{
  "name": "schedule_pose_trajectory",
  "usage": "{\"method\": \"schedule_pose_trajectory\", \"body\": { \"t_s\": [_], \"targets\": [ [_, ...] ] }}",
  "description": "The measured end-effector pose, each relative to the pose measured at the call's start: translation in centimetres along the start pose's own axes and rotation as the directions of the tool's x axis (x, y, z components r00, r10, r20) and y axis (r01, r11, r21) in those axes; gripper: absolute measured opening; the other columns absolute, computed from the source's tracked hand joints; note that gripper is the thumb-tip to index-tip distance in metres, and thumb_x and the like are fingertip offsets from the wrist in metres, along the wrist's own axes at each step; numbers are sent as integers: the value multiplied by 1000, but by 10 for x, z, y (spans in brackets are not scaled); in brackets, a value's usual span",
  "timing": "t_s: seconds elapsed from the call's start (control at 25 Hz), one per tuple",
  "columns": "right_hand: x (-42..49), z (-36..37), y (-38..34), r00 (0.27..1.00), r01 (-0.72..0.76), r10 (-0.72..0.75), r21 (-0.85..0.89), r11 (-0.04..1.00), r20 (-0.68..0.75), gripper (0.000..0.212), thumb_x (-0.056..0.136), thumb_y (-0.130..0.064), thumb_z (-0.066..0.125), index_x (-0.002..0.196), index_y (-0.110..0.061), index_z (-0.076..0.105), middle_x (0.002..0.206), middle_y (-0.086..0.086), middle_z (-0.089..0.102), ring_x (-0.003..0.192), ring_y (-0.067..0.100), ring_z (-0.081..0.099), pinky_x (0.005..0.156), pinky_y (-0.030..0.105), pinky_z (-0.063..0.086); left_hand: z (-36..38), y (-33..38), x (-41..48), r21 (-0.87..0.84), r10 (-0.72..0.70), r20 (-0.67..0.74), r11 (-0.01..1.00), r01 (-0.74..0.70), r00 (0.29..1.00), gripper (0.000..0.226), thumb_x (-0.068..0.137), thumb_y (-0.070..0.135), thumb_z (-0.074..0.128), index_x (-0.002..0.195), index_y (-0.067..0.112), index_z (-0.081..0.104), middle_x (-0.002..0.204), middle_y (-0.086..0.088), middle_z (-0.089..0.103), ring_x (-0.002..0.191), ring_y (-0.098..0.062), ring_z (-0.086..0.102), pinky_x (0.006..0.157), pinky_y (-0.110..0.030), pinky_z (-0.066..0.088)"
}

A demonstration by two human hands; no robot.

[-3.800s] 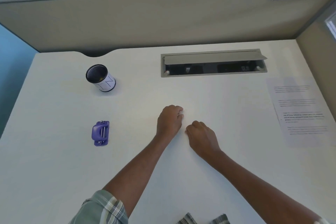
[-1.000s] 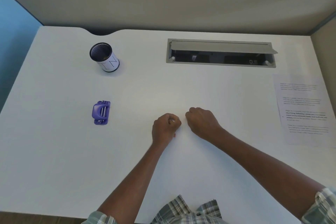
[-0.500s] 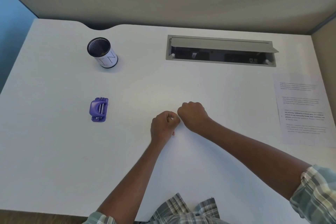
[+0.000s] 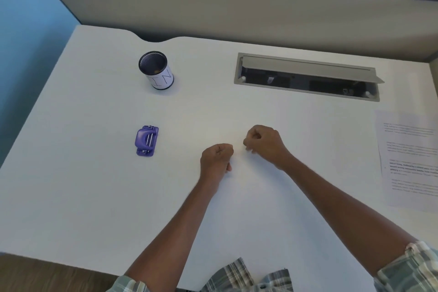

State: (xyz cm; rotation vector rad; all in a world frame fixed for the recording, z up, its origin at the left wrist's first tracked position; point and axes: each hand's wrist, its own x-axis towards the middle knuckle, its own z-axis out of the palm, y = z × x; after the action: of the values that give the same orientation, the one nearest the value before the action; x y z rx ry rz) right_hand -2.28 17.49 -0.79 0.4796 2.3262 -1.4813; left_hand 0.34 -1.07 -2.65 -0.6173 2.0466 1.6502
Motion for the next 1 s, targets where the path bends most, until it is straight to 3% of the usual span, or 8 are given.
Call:
{"method": "schedule_pose_trajectory", "body": {
  "t_s": [0.08,0.2,0.28,0.36,0.52,0.64,0.76,1.0],
  "targets": [
    [13,1,-18,999,-18,11,191,981,36,8,81,-17,73,82,-10,70,78,4,77,77,16,82,72,34,64,-16,13,8,-44,23,-29,999,-24,999,28,87,32,70,60,26,68,53,1,57,45,-15,50,51,-23,44],
    [36,8,-53,994,17,-40,224,974,102,12,94,-10,72,94,2,70,87,7,75,87,21,85,78,35,68,-46,42,22,-100,76,-84,991,-85,994,21,87,31,71,67,26,75,54,2,58,46,-15,51,48,-22,45],
    [51,17,-80,988,57,-85,210,976,125,16,94,-9,71,98,6,69,88,8,75,87,23,85,77,34,68,-65,63,33,-124,113,-127,984,-129,985,15,87,31,72,75,25,79,54,3,60,46,-16,51,47,-22,45],
    [64,29,-114,980,116,-143,190,975,137,10,91,-13,72,93,-3,71,84,4,73,82,20,84,71,33,65,-87,86,44,-126,142,-183,978,-166,973,13,89,30,73,78,25,79,52,6,61,44,-15,53,47,-22,45],
    [90,56,-181,964,245,-254,105,964,83,9,84,-18,71,86,-9,71,72,-6,69,60,9,70,56,22,54,-135,132,69,-79,226,-276,963,-257,934,27,87,30,70,61,25,65,52,8,52,43,-16,49,46,-19,40],
    [112,74,-218,951,302,-305,66,951,50,5,84,-15,71,81,-12,68,68,-7,63,57,12,57,50,17,47,-167,158,92,-36,284,-331,949,-313,900,28,88,30,68,62,23,63,57,1,50,47,-20,44,47,-21,37],
    [135,91,-241,935,353,-352,0,936,50,8,83,-16,71,77,-15,66,73,-8,63,62,11,53,53,21,44,-185,171,118,0,303,-355,946,-324,885,20,88,27,67,71,16,69,65,-5,52,55,-25,42,51,-24,38],
    [173,117,-255,929,368,-368,-146,918,29,13,79,-20,71,80,-7,72,81,-5,72,72,12,59,66,32,51,-200,176,155,153,306,-340,951,-268,889,33,93,25,68,60,22,64,57,1,56,48,-22,47,55,-25,41]
  ]
}}
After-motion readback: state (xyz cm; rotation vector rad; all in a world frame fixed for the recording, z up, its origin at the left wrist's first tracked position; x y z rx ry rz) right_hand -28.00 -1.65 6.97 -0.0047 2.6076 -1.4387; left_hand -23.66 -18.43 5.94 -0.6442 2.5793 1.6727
